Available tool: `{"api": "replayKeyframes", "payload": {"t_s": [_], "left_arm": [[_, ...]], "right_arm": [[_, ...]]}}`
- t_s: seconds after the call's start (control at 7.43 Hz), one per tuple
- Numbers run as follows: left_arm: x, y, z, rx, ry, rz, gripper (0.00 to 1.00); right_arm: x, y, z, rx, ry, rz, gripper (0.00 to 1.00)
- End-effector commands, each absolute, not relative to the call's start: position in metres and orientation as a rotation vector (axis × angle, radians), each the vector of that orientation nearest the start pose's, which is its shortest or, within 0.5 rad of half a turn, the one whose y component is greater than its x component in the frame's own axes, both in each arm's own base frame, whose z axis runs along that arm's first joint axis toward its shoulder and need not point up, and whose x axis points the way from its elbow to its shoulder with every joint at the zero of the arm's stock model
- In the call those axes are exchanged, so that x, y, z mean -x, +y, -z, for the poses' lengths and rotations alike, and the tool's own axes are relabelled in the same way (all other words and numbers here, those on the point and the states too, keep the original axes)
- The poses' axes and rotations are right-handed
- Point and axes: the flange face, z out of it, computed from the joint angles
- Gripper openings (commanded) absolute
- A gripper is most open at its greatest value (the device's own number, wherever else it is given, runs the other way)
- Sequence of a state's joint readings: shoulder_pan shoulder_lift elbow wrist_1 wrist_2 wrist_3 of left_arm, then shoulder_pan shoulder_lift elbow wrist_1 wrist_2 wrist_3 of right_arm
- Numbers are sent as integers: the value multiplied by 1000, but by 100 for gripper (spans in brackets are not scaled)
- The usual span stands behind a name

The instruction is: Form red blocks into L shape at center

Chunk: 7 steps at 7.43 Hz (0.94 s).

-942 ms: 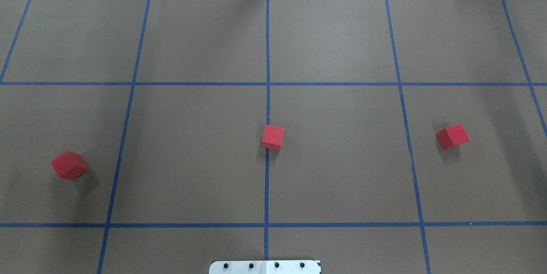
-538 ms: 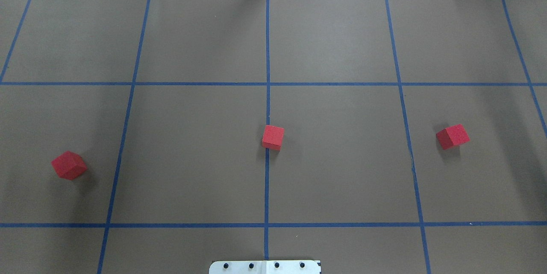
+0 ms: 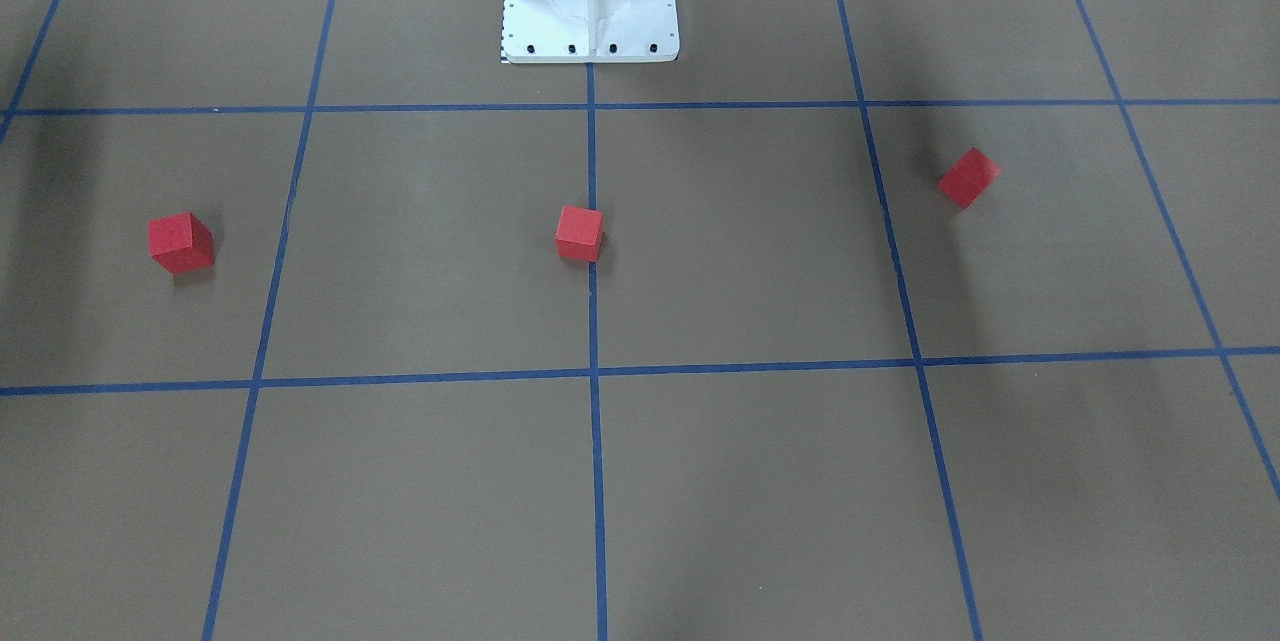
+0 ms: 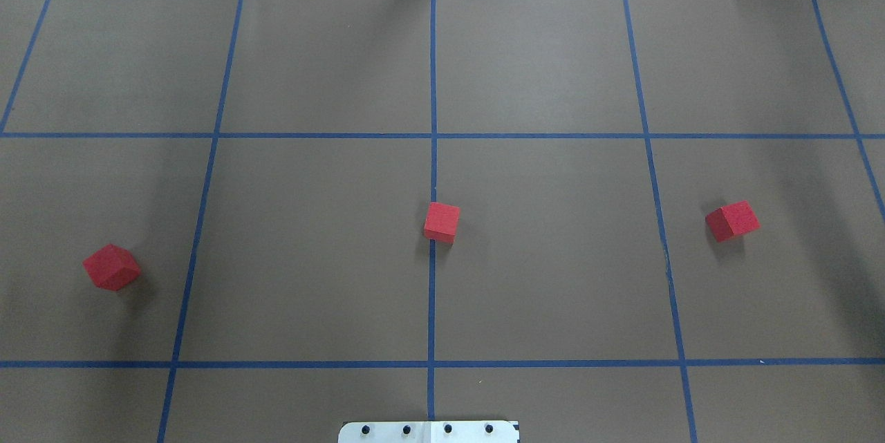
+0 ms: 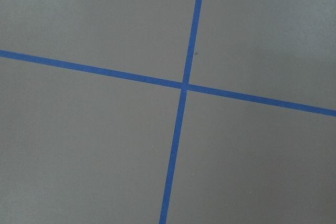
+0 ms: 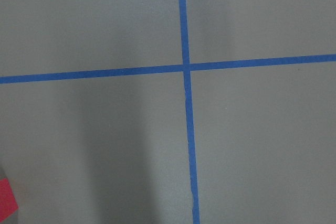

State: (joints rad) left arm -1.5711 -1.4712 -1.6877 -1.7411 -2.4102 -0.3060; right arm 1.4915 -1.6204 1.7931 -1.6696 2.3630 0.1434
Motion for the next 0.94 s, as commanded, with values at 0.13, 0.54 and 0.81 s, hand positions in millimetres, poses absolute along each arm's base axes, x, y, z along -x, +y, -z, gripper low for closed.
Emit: {"api": "replayKeyframes", "payload": {"t_s": [0.13, 0.54, 0.81], "left_arm": [[58, -462, -621, -58, 857, 193, 100], [58, -462, -616, -71, 859, 188, 100], [58, -463, -611, -79, 860, 182, 100]], "right_arm": [[43, -464, -548, -14, -808, 86, 95], [113, -449, -520, -22, -831, 229, 96], [172, -437, -503, -64, -847, 248, 95]]}}
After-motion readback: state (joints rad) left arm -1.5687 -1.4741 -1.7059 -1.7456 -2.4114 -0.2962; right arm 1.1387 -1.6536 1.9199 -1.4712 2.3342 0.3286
